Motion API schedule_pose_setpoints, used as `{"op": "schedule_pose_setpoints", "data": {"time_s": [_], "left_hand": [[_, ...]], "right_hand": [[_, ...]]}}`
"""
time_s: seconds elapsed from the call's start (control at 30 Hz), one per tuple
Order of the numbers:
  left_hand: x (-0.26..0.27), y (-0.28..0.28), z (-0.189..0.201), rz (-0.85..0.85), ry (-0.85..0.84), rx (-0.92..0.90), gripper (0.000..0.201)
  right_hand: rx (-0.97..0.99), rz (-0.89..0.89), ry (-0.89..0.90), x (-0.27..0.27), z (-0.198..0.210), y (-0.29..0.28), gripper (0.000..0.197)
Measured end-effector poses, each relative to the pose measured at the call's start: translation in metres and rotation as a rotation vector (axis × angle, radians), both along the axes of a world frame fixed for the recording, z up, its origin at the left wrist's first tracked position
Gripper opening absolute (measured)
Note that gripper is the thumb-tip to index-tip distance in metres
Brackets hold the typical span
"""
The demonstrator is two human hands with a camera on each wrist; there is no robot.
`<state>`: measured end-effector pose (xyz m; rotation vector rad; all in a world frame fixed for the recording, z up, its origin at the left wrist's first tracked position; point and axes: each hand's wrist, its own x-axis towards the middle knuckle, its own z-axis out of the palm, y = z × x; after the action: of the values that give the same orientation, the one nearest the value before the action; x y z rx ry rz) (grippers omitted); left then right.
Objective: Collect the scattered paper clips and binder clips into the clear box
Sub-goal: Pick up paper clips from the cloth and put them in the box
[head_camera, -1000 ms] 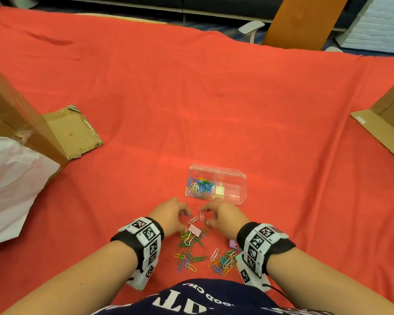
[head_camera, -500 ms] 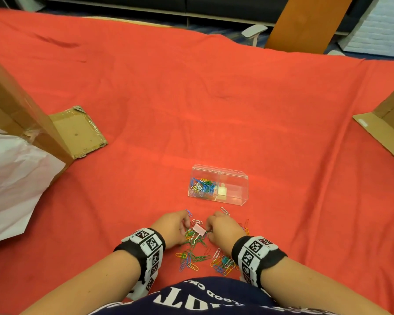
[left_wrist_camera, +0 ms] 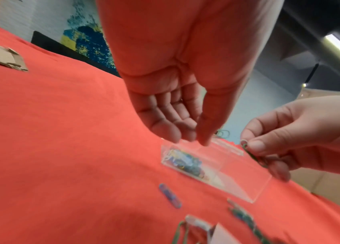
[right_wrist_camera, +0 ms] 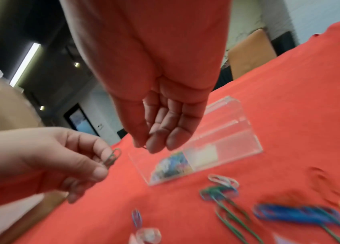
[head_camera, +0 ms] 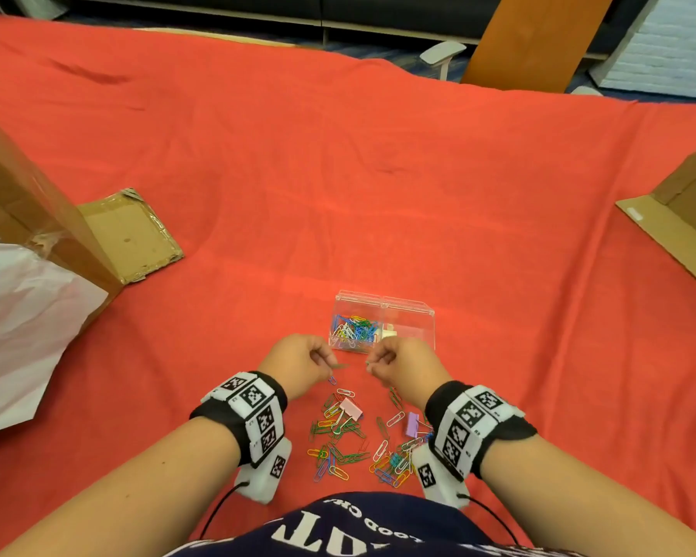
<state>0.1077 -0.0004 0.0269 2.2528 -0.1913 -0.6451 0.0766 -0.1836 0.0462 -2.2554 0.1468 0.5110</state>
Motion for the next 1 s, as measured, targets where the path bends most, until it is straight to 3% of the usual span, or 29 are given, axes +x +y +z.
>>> {"op": "schedule_pose_setpoints", "data": {"time_s": [0.2, 0.3, 0.43, 0.53, 0.57, 0.67, 0.77, 0.87, 1.0], "left_hand": [[0.023, -0.022, 0.012, 0.223, -0.084, -0.176, 0.030], [0.028, -0.027, 0.013, 0.252, -0.066, -0.230, 0.026], [0.021, -0.019, 0.005, 0.182, -0.045, -0.152, 0.019], [0.010, -0.007, -0.006, -0.019, -0.002, 0.047, 0.017], [0.005, -0.003, -0.008, -0.118, 0.014, 0.129, 0.020], [-0.009, 0.004, -0.019, -0.374, 0.025, 0.296, 0.060], [-0.021, 0.003, -0.025, -0.416, 0.003, 0.297, 0.073], [-0.026, 0.002, -0.027, -0.362, -0.021, 0.275, 0.056], [-0.033, 0.006, -0.030, -0.293, -0.048, 0.283, 0.026]], "right_hand": [[0.141, -0.241, -0.074, 0.027, 0.012, 0.000, 0.028], [0.152, -0.262, -0.134, 0.031, 0.009, 0.000, 0.031], [0.099, -0.100, -0.065, 0.019, 0.005, -0.001, 0.023], [0.014, 0.112, 0.080, 0.003, -0.004, -0.002, 0.021], [-0.073, 0.198, 0.115, -0.003, -0.008, -0.002, 0.021], [-0.305, 0.385, 0.165, -0.018, -0.017, 0.000, 0.025], [-0.342, 0.446, 0.169, -0.033, -0.026, 0.002, 0.043], [-0.383, 0.513, 0.143, -0.044, -0.032, 0.002, 0.060], [-0.376, 0.533, 0.111, -0.055, -0.036, 0.004, 0.043]]}}
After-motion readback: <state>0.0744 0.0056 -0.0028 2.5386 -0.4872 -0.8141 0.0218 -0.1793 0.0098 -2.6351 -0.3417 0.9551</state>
